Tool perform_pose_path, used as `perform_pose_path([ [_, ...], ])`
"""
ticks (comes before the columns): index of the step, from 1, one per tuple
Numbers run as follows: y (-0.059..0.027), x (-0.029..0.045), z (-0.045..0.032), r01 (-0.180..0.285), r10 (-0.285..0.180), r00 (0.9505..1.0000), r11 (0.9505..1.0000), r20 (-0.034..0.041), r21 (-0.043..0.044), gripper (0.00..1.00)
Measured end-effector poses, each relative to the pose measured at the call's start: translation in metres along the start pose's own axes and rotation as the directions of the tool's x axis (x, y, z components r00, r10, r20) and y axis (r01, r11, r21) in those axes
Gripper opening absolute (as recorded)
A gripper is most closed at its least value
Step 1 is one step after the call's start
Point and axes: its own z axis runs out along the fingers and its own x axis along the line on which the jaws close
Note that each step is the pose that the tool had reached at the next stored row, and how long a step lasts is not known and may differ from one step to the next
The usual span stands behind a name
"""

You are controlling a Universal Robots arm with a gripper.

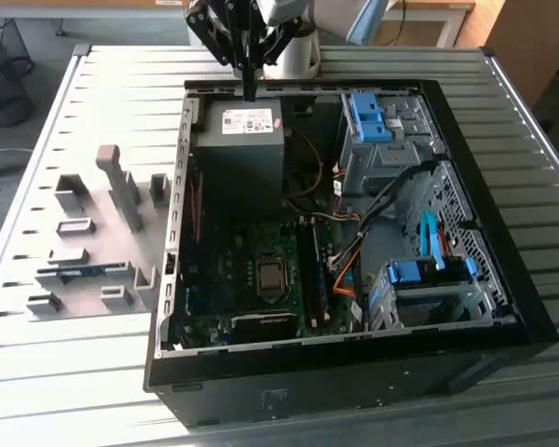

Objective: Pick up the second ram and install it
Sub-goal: 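Reach for the second ram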

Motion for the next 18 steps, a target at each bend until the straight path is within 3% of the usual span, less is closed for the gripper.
perform_pose_path([
  [8,-0.0001,0.001,-0.0001,0.0,0.0,1.0,1.0,0.0,0.0002,0.11],
  [18,-0.0006,0.0085,-0.0003,0.0,0.0,1.0,1.0,0.0,0.0001,0.11],
])
